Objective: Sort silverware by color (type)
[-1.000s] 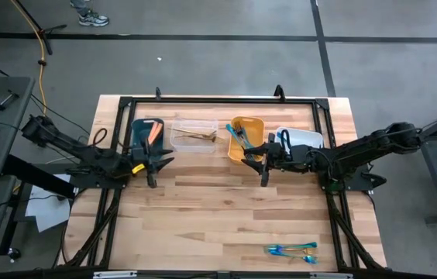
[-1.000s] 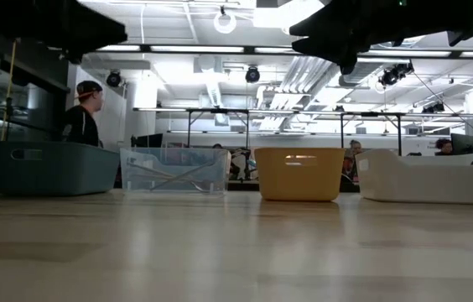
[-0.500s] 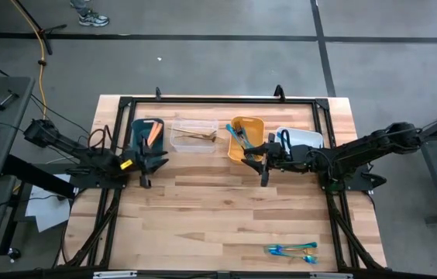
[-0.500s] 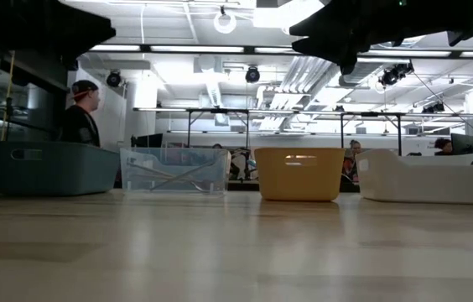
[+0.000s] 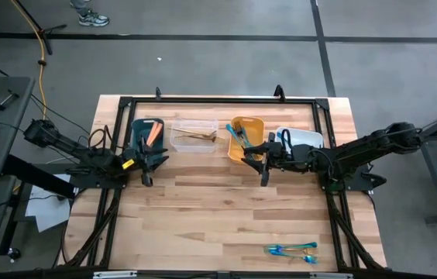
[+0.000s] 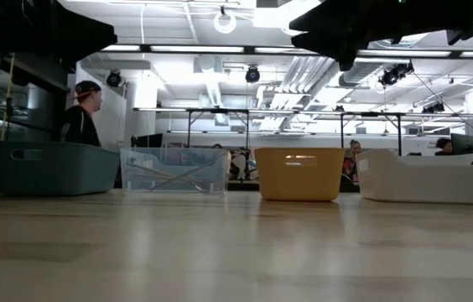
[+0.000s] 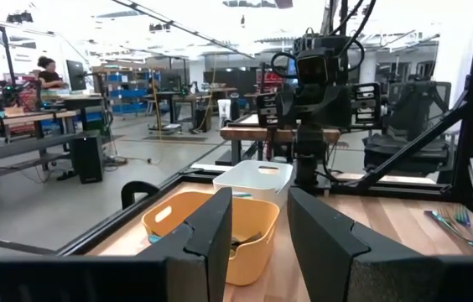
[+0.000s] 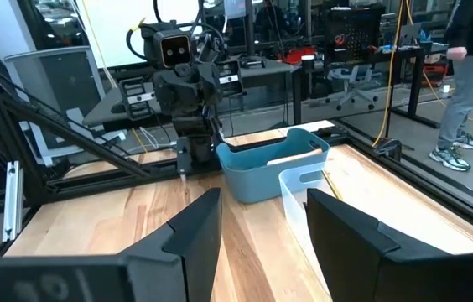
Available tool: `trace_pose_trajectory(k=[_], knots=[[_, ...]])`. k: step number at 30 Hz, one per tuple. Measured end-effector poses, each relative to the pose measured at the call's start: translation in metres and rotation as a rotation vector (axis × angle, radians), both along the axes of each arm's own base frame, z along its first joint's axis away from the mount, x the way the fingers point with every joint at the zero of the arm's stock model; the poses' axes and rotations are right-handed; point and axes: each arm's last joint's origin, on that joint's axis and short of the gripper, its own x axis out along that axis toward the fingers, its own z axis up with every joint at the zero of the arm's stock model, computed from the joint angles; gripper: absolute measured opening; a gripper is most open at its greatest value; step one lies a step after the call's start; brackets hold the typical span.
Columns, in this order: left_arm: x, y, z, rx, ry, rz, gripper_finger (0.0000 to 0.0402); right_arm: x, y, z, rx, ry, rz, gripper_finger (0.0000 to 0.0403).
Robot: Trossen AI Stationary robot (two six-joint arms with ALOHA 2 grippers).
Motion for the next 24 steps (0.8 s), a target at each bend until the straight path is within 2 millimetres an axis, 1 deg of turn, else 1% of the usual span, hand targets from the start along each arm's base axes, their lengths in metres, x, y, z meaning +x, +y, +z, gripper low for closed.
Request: trace_pose_trajectory(k=[5,7,9,12,14,16,19,21,24], knots=[[0.0,0.0,0.0,-0.001,0.0,0.0,0.0111,0.0,0.0,0.0,0.006,-0.001,0.001,0.017],[0.0,0.0,0.0,-0.008,-0.002,-0.002,0.0111,0.0,0.001,-0.001,0.052,-0.003,0.021,0.017],[0.0,0.0,0.0,-0.008,-0.002,-0.002,0.0111,0.0,0.004,-0.001,0.091,0.003,0.128,0.017],[0.0,0.0,0.0,-0.009,-0.002,-0.002,0.0111,0.0,0.013,0.0,0.108,0.006,0.365,0.017],[0.0,0.0,0.0,-0.009,-0.002,-0.002,0.0111,-0.002,0.02,0.001,0.083,-0.011,0.438,0.017],[0.0,0.0,0.0,-0.009,-0.002,-0.002,0.0111,-0.003,0.026,0.002,0.05,-0.014,0.463,0.017],[0.0,0.0,0.0,-0.01,-0.003,-0.002,0.0111,-0.005,0.037,0.002,0.06,-0.009,0.45,0.017],[0.0,0.0,0.0,-0.01,-0.003,-0.002,0.0111,-0.006,0.046,0.0,0.075,0.054,0.45,0.017],[0.0,0.0,0.0,-0.011,-0.003,-0.002,0.0111,-0.007,0.063,0.003,0.114,0.226,0.408,0.017]])
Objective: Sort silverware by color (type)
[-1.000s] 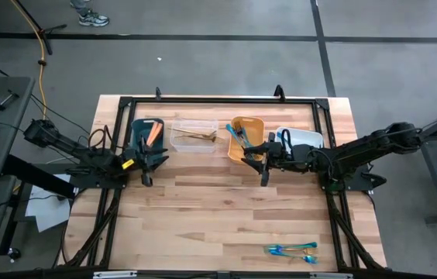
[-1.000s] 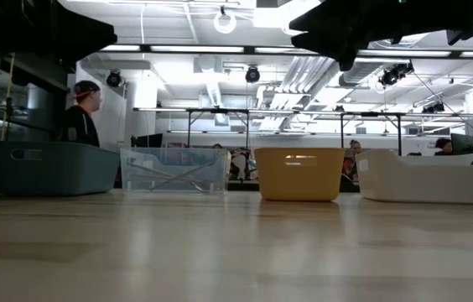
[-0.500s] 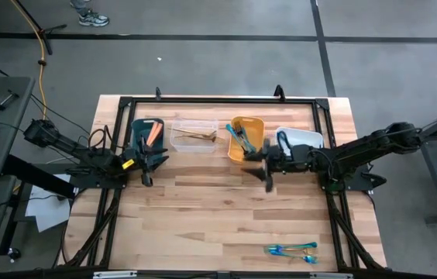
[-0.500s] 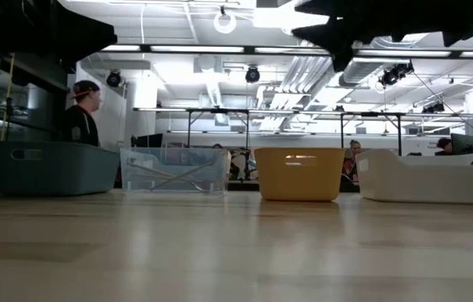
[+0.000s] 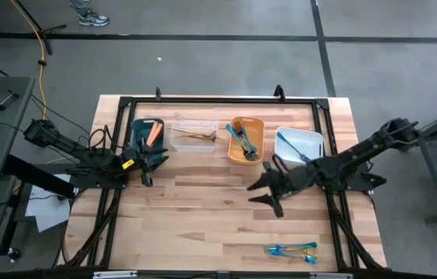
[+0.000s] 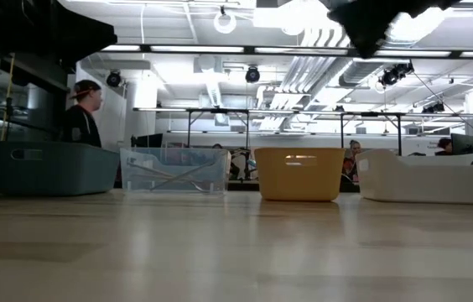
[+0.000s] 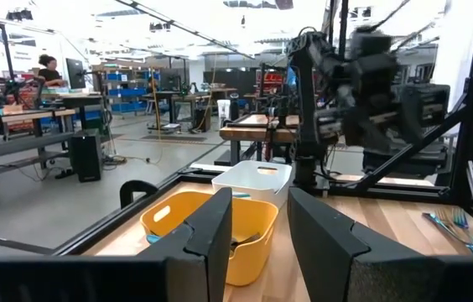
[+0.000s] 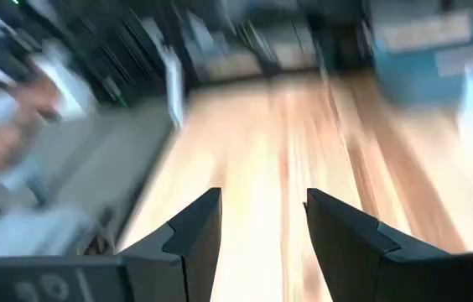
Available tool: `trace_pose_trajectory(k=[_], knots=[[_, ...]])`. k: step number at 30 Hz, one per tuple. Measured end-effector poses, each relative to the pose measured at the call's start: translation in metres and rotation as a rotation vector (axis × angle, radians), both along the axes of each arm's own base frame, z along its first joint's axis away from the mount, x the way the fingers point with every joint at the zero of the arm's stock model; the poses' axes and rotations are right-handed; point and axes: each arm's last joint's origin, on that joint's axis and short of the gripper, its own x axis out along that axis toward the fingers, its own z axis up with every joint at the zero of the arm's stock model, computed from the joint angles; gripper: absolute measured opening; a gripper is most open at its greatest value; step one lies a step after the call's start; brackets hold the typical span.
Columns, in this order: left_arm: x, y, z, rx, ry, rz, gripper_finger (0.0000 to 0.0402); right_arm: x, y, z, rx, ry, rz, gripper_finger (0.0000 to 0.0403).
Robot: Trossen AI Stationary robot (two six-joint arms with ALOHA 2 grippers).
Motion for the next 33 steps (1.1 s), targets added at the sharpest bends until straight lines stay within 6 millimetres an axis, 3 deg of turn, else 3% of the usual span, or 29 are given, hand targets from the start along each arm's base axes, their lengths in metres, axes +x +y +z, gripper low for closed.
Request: trace_pose_trajectory(k=[4,7,11,22,29,33], knots=[[0.0,0.0,0.0,0.0,0.0,0.0,0.0111,-0.011,0.021,0.01,0.008,0.276,-0.086,0.017],[0.0,0.0,0.0,0.0,0.0,0.0,0.0111,-0.022,0.038,0.021,0.069,0.4,-0.119,0.017],[0.0,0.0,0.0,-0.024,-0.006,-0.004,0.0111,-0.032,0.064,0.02,0.14,0.554,-0.142,0.017],[0.0,-0.001,0.0,-0.055,-0.016,-0.034,0.0111,-0.026,0.129,-0.031,0.111,0.977,-0.069,0.017],[0.0,-0.001,0.0,-0.061,-0.017,-0.035,0.0111,-0.022,0.144,-0.065,0.141,1.233,0.008,0.017],[0.0,-0.001,0.0,-0.06,-0.015,-0.035,0.0111,-0.022,0.147,-0.071,0.13,1.25,0.011,0.017]])
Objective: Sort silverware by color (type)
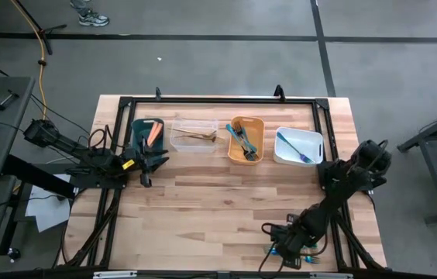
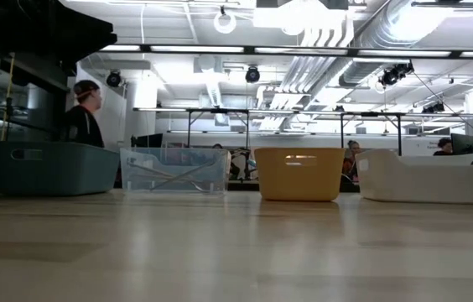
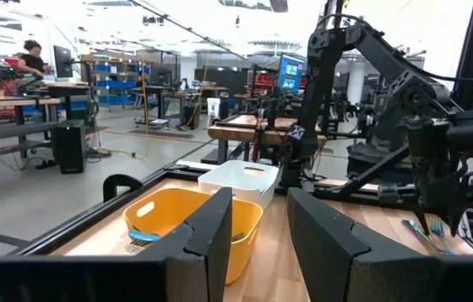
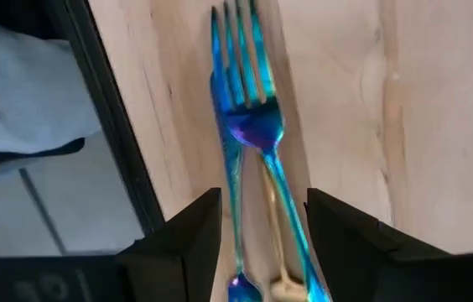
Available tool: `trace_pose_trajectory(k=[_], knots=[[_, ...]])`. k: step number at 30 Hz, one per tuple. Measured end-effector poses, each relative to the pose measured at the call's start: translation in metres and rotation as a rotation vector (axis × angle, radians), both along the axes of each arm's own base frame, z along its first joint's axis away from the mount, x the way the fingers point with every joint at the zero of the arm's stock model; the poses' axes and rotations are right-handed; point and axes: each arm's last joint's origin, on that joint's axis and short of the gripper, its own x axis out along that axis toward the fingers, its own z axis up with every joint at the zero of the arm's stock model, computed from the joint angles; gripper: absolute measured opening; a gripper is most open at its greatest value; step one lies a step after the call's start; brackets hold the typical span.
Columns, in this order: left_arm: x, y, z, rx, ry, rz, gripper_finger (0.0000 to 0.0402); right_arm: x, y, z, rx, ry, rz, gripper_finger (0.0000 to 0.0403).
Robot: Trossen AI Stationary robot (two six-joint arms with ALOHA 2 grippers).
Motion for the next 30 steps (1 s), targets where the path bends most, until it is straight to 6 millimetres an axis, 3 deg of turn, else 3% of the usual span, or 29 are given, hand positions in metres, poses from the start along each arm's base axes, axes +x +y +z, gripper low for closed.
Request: trace_pose_trajectory(k=[13,22,30], knots=[[0.0,0.0,0.0,0.001,0.001,0.0,0.0111,-0.003,0.006,-0.001,-0.042,-0.058,-0.07,0.017],[0.0,0.0,0.0,0.0,0.001,-0.001,0.0111,-0.002,0.016,-0.023,-0.057,-0.035,-0.053,0.017],[0.0,0.0,0.0,0.0,0.001,-0.001,0.0111,0.0,0.015,-0.024,-0.087,-0.065,-0.086,0.0166]])
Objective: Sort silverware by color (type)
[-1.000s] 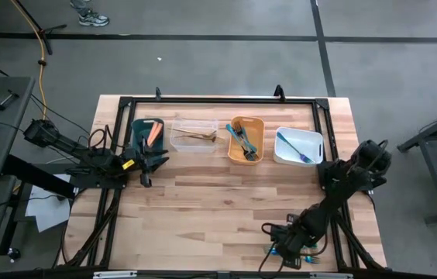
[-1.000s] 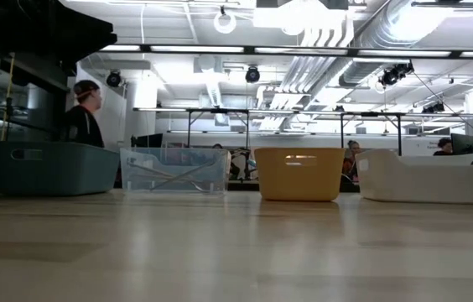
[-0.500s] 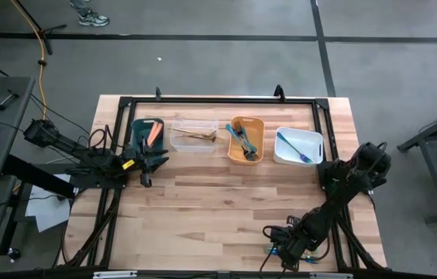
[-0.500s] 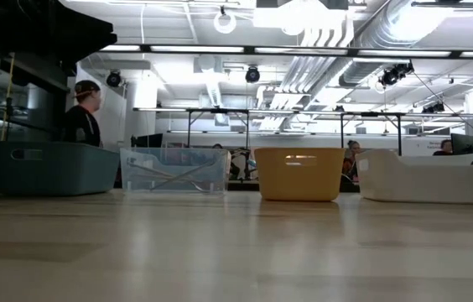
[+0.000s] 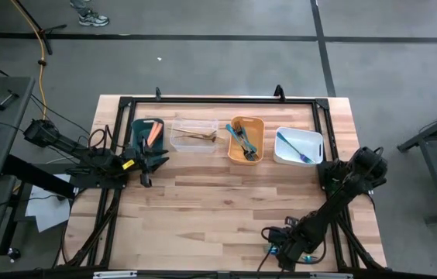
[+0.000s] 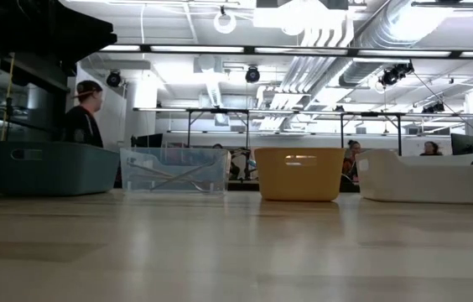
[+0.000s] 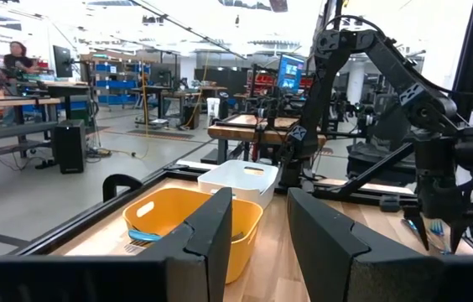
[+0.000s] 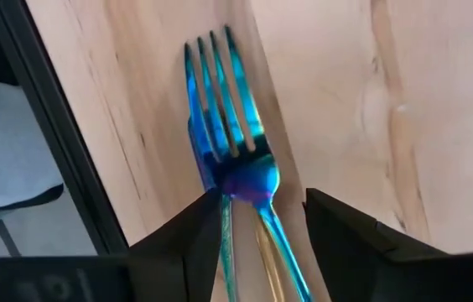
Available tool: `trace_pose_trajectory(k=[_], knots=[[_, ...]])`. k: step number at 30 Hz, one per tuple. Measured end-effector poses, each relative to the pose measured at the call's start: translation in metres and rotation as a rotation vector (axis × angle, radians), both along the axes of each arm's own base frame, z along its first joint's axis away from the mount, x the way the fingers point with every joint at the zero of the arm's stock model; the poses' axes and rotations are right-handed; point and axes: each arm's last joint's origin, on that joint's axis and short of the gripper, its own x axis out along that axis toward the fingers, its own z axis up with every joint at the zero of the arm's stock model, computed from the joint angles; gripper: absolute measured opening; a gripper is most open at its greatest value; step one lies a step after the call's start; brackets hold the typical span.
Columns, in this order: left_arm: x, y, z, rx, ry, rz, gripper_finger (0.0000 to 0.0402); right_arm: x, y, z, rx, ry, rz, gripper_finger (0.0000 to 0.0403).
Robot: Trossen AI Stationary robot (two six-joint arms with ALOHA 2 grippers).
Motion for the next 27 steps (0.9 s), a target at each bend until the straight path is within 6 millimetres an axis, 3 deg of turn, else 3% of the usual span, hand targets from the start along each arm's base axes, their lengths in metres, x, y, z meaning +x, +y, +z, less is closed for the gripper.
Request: trace_pose_trajectory(k=[18,27], knots=[[0.0,0.0,0.0,0.0,0.0,0.0,0.0111,-0.001,-0.006,0.0,-0.087,-0.019,0.03,0.0014],[0.0,0.0,0.0,0.0,0.0,0.0,0.0111,0.007,-0.018,-0.001,-0.166,-0.037,0.055,0.0012]])
